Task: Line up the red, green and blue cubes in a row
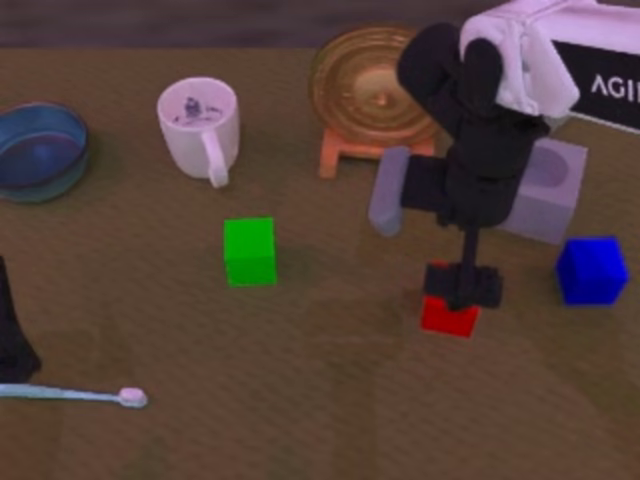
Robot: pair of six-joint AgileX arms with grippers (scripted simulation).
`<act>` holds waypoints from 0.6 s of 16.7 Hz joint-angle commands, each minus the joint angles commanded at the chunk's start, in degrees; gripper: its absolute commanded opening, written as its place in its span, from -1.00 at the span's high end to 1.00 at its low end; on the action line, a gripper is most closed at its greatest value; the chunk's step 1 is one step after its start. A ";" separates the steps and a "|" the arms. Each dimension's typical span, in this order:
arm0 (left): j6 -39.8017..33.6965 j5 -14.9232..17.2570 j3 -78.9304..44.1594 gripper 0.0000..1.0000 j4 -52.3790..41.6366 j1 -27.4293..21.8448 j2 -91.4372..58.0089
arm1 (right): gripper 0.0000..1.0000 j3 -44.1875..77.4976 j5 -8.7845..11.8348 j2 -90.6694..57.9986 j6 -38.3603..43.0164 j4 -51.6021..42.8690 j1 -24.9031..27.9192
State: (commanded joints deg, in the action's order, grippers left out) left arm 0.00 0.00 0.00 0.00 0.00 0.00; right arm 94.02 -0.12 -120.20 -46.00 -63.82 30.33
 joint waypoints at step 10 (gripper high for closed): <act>0.00 0.00 0.00 -1.00 0.00 0.00 0.00 | -1.00 -8.27 -0.05 -5.59 0.17 14.40 0.02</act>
State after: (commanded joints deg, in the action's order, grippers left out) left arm 0.00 0.00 0.00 0.00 0.00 0.00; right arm 85.75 -0.17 -125.79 -45.83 -49.42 30.35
